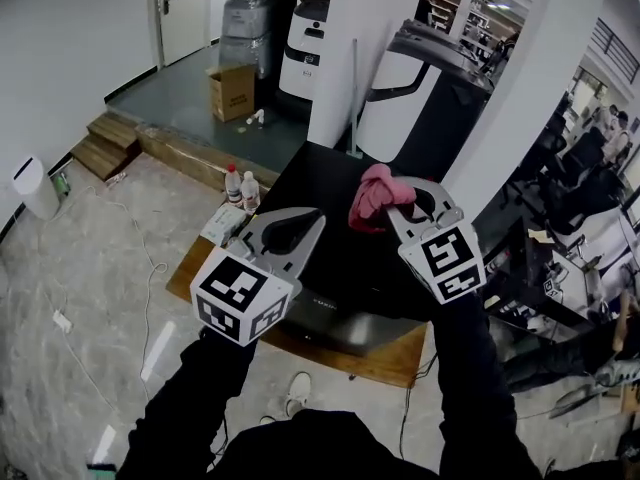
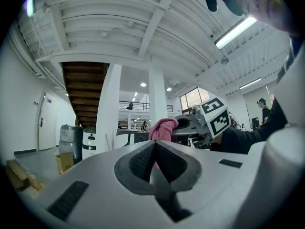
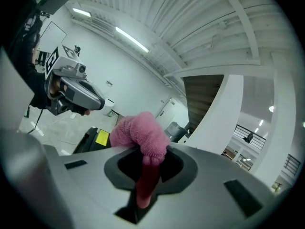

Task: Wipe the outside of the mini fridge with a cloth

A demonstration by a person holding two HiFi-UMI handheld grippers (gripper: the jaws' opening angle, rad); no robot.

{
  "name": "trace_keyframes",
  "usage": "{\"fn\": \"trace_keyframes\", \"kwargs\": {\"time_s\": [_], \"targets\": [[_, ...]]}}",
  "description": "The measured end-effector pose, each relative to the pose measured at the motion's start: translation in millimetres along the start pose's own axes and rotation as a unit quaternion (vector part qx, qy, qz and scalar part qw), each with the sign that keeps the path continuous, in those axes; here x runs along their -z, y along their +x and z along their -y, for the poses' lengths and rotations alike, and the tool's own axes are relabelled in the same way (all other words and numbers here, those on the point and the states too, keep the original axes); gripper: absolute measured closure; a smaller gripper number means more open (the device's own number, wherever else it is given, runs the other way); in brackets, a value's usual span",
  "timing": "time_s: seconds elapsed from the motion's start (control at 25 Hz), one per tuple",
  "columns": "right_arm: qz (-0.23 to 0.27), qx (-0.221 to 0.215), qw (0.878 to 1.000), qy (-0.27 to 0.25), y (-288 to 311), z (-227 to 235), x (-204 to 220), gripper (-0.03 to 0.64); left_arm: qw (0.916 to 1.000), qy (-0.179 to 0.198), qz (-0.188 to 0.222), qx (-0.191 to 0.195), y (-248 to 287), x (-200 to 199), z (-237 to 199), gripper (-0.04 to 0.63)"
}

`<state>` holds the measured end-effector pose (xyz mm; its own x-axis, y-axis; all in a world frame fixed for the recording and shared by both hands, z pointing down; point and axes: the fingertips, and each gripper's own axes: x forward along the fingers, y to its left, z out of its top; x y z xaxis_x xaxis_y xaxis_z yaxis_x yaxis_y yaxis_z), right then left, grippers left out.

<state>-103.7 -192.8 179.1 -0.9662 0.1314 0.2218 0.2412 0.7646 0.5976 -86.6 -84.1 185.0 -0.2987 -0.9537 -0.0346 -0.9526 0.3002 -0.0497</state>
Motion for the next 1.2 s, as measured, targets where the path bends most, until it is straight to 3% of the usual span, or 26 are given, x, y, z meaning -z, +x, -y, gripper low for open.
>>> {"fn": "trace_keyframes", "kwargs": {"time_s": [0.2, 0.4, 0.64, 0.76, 0.92, 1.2], "targets": [[-0.031, -0.021, 0.998, -0.049, 70, 55, 17, 0.566, 0.9996, 0.016, -0.011, -0.022, 50, -4, -42, 0.591], [-0.08, -0.067, 0.991, -0.088, 152, 72, 65, 0.566, 0.9987, 0.006, -0.022, -0.046, 93, 9, -80, 0.591], [-0.152, -0.116, 0.97, -0.149, 246, 59, 131, 0.566, 0.9958, -0.016, -0.034, -0.083, 106, 34, -121, 0.591], [-0.169, -0.132, 0.964, -0.155, 267, 40, 152, 0.565, 0.994, -0.026, -0.049, -0.094, 107, 55, -135, 0.591], [-0.198, -0.131, 0.95, -0.204, 288, 25, 165, 0.566, 0.9937, -0.029, -0.062, -0.09, 108, 64, -148, 0.591], [-0.182, -0.133, 0.949, -0.222, 295, 6, 157, 0.572, 0.9941, -0.046, -0.07, -0.069, 100, 85, -161, 0.591]]}}
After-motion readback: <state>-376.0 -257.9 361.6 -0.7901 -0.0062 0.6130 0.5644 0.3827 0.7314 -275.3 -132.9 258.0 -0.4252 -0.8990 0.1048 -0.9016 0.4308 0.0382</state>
